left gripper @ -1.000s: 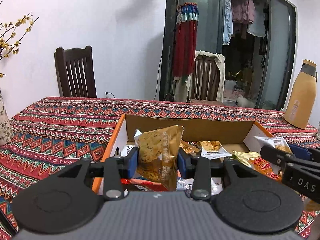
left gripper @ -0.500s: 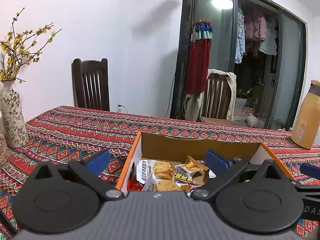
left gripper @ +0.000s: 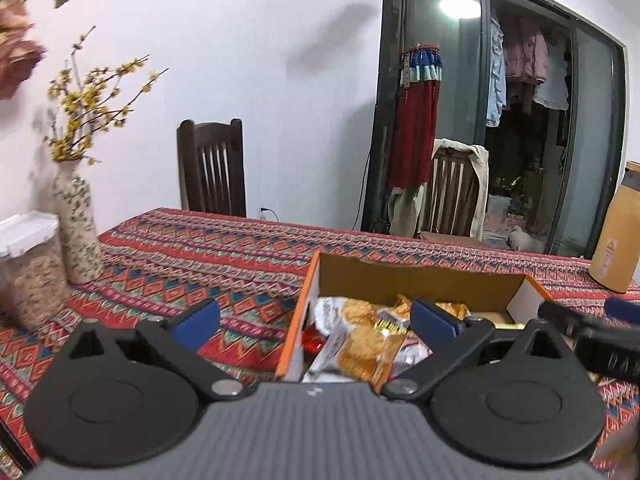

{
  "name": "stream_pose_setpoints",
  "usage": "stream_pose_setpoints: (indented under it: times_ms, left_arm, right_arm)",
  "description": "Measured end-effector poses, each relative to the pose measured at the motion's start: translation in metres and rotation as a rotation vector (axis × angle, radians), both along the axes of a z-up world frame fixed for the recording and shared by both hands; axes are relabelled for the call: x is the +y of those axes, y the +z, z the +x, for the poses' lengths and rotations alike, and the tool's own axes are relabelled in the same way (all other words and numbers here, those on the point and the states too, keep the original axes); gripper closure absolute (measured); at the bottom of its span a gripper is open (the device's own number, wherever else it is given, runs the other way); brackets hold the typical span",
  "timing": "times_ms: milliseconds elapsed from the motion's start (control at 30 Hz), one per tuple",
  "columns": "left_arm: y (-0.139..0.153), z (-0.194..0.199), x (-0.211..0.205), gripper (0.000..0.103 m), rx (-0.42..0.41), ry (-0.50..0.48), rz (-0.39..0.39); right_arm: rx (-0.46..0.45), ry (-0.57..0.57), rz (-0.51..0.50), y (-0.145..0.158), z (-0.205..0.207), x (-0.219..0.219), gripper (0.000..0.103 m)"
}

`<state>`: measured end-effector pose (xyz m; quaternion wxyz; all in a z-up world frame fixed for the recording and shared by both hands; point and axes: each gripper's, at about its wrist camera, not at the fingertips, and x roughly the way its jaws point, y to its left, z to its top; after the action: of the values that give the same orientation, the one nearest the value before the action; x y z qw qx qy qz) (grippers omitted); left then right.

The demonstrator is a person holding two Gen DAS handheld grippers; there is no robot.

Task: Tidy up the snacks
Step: 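Open both tools to drop the packets into the box, then move both open tools back over the snack pile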

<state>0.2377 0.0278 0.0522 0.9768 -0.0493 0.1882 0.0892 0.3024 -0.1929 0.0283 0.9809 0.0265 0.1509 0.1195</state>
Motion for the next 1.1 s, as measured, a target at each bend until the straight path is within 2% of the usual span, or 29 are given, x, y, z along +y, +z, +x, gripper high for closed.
stream_pose_setpoints:
  times_ms: [300, 500, 767, 967, 1100]
  left_arm:
    - [-0.017, -0.039, 0.018, 0.0, 0.046, -0.003, -0.036]
    - [-0.036, -0.072, 0.026, 0.0, 0.07, -0.026, -0.075]
    - [-0.063, -0.099, 0.034, 0.0, 0.112, -0.056, -0.1]
    - [-0.082, -0.099, 0.036, 0.0, 0.132, -0.045, -0.098]
    - [-0.083, -0.098, 0.041, 0.0, 0.131, -0.051, -0.127]
  right_arm:
    - [0.014, 0.036, -0.054, 0.0, -0.044, 0.015, 0.0]
    - [0.062, 0.042, -0.099, -0.016, -0.081, 0.024, 0.0]
    - [0.126, 0.011, -0.097, -0.046, -0.131, 0.019, 0.0]
    - [0.178, -0.025, -0.109, -0.063, -0.144, 0.012, 0.0]
    - [0.213, -0.041, -0.129, -0.067, -0.137, 0.009, 0.0]
